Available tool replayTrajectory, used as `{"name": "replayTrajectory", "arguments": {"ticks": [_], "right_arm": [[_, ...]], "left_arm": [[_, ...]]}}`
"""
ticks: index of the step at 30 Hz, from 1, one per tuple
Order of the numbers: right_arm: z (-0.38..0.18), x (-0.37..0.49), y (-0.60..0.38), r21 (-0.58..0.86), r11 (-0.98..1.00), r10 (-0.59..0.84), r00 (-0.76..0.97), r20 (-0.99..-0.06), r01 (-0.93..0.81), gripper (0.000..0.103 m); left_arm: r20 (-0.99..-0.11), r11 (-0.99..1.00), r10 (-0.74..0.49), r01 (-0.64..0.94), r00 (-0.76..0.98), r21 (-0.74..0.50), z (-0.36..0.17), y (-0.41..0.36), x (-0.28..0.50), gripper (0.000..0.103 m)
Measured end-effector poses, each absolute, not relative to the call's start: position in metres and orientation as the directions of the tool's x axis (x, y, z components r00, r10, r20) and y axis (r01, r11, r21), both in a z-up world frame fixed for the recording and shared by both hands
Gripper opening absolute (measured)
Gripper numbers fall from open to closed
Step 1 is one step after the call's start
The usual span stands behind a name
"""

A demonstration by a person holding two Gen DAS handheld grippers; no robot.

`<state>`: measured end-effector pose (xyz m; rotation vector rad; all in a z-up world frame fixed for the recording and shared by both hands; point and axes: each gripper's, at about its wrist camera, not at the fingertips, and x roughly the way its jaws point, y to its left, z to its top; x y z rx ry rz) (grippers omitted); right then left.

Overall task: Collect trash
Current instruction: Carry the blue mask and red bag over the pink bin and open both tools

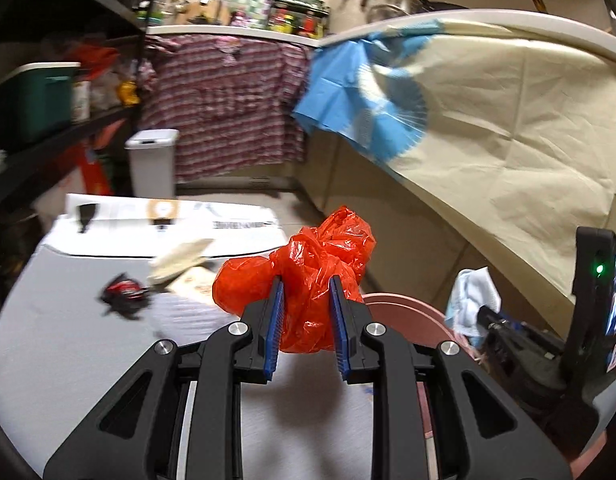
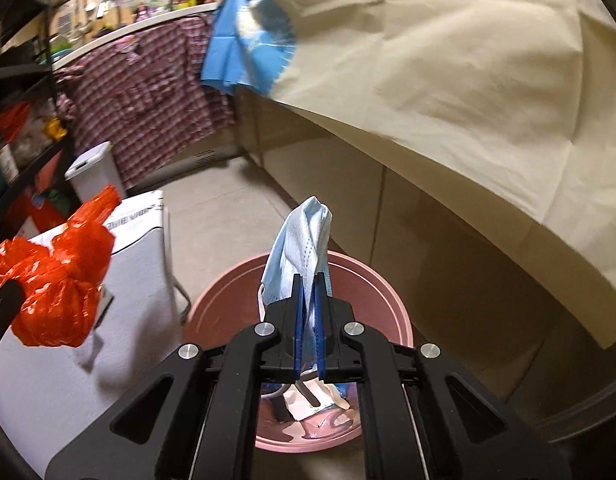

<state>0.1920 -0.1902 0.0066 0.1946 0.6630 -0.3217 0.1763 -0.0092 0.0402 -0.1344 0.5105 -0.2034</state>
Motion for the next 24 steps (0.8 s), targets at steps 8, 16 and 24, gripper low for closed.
{"name": "replayTrajectory", "arguments": {"ticks": [8,16,24], "right_arm": [[-0.011,0.201,-0.207,0.077,0.882,-0.314,0.702,-0.639,0.464,0.005],[-0.023,0.213,-0.21,0.058,0.867,-0.34,0.672,-0.659,0.495,0.005],[-0.032,0.223,-0.213,0.035,0.859,-0.353,0.641,-0.682,0.51,0.012]], "left_arm": [[-0.482,0.942,-0.335,0.294,0.81,-0.161,0.024,-0.052,0.204,0.022],[-0.522,0.914,-0.398,0.377,0.754,-0.151,0.001,-0.074,0.22,0.022],[-0.557,0.905,-0.413,0.39,0.72,-0.168,-0.013,-0.078,0.231,0.028]]}}
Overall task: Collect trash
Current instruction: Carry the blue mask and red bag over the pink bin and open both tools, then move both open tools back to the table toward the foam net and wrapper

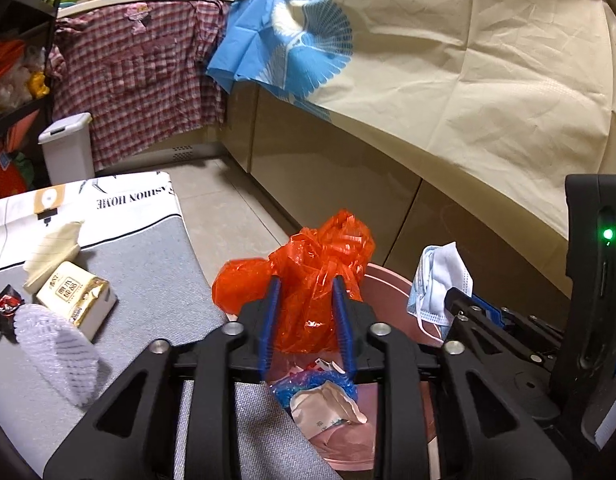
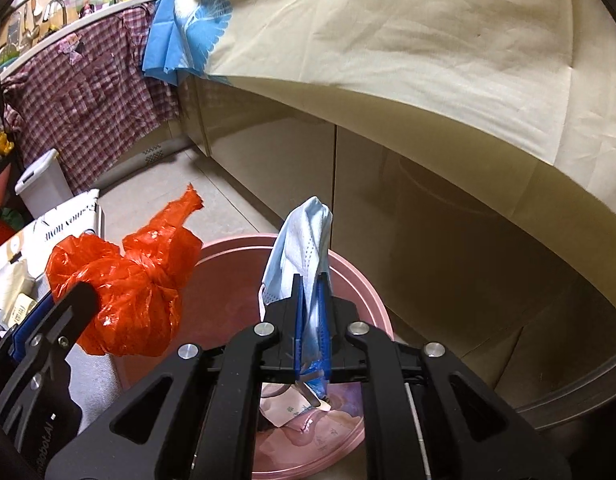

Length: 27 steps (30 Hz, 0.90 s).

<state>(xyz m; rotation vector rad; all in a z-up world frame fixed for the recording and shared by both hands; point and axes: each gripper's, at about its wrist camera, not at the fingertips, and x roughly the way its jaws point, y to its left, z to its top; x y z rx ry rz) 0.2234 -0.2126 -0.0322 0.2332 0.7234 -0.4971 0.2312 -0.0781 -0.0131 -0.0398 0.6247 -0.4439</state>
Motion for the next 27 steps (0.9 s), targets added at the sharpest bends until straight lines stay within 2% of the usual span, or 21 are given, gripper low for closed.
{"name": "replayTrajectory", "arguments": {"ticks": [1,3,7,16,27], "right_arm": [[-0.033,0.223,-0.214,0.033,0.857,-0.355,0.635,-0.686,0.515,0.02],[-0.034,0.221,-0.217,0.04,0.848,-0.359,0.63,-0.689,0.528,0.027],[-0.033,0.218,-0.22,0.041,0.842,-0.367,0.627,-0.687,0.537,0.036],[-0.017,0.205,-0.212,0.099,0.86,-0.326,0.689,-0.648,0.5,0.038],[-0.002,0.179,-0.153,0.178,0.947,-0.12,0.808,-0.577,0.268,0.039]], "left_arm": [[-0.556,0.905,-0.415,0.391,0.72,-0.169,-0.013,-0.078,0.231,0.028],[-0.549,0.902,-0.424,0.394,0.721,-0.179,-0.012,-0.077,0.232,0.029],[-0.542,0.909,-0.412,0.376,0.733,-0.182,-0.008,-0.07,0.229,0.029],[-0.519,0.944,-0.33,0.287,0.788,-0.165,0.02,-0.03,0.202,0.029],[-0.536,0.992,-0.107,0.05,0.837,-0.119,0.04,0.056,0.157,0.029]]}}
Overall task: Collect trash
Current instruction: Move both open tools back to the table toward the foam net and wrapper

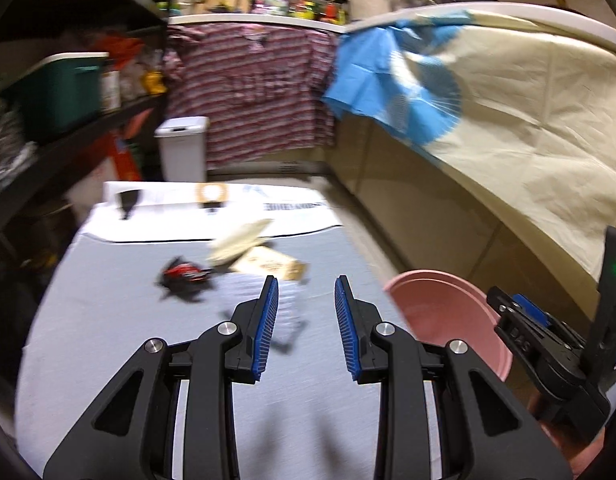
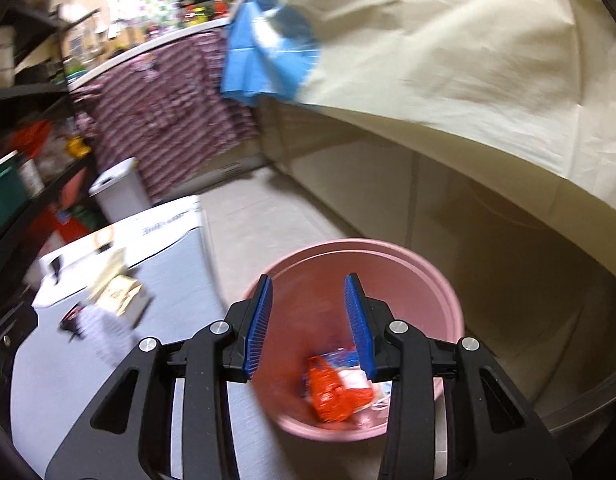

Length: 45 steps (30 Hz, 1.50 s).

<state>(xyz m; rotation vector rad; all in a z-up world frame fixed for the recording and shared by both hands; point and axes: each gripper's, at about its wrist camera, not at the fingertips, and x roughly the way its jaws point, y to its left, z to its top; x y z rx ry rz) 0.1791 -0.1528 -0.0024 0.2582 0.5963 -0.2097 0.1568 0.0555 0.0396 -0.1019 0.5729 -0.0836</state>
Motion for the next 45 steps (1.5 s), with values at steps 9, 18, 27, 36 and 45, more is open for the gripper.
{"name": "replayTrajectory", "arguments": {"ticks": [9,18,27,36,45], "right_arm": [[-0.004,0.172,-0.112,0.202,0.975,0.044,0.816,-0.576,0.09,0.039],[-0.017,0.189,-0.077,0.211,0.977,0.159,0.788,-0.595,-0.037,0.043],[-0.023,0.207,-0.047,0.206,0.97,0.229,0.76,-0.608,-0.128,0.046],[-0.028,0.229,-0.026,0.247,0.95,0.305,0.725,-0.618,-0.189,0.048],[-0.04,0.252,-0.025,0.287,0.938,0.338,0.69,-0.64,-0.193,0.05]], "left_arm": [[-0.542,0.986,0.006,-0.094,0.841,-0.136,0.022,0.109,0.133,0.029],[-0.573,0.969,0.097,-0.207,0.814,-0.131,0.004,0.144,0.146,0.029],[-0.58,0.968,0.121,-0.225,0.806,-0.111,-0.002,0.151,0.157,0.029],[-0.605,0.96,0.106,-0.241,0.789,-0.146,-0.013,0.164,0.18,0.029],[-0.614,0.964,0.101,-0.23,0.783,-0.135,-0.02,0.164,0.214,0.029]]}}
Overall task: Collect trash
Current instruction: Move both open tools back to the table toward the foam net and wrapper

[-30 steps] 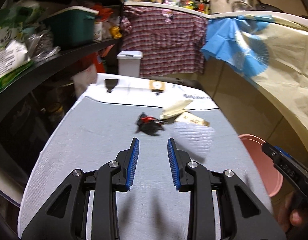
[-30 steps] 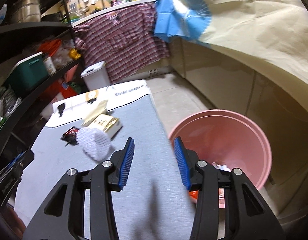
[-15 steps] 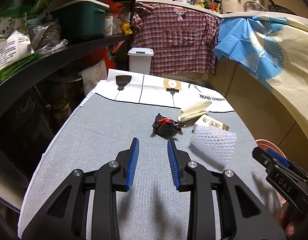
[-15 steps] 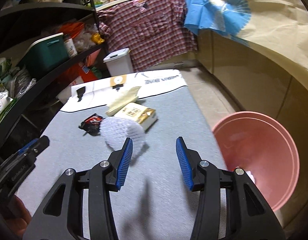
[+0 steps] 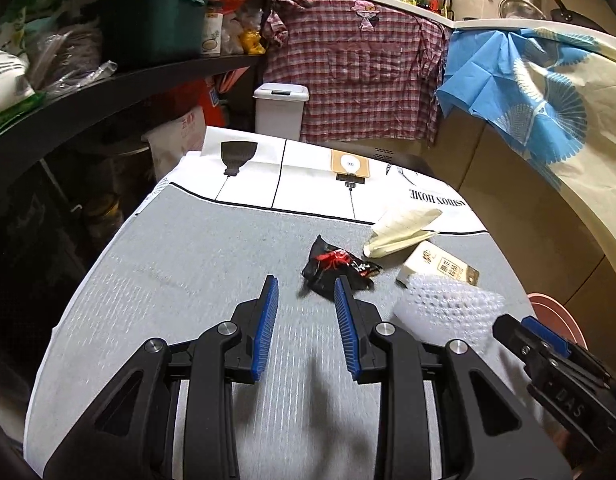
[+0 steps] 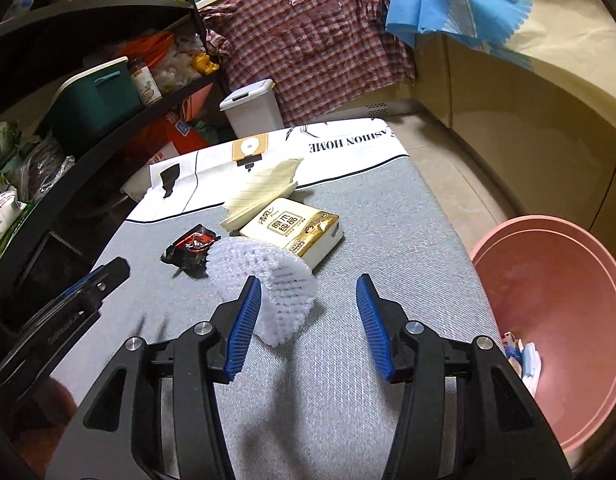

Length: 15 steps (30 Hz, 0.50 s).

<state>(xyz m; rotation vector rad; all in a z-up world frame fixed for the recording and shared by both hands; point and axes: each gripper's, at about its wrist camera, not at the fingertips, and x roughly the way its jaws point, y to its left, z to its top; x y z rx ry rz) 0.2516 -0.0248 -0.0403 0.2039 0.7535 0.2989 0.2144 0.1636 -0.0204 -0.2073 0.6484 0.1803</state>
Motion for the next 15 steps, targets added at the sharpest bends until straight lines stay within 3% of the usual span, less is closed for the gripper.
{"name": "replayTrajectory", "arguments": {"ticks": [15], "right_arm": [[-0.047,0.268,-0.009,0.294,0.917,0.398,0.646,-0.651,-0.269,0.051]], "left_arm": [[-0.679,0.967,0.06,-0.211,0.731,-0.142,-0.041,0.176,0.262,0.029]]}}
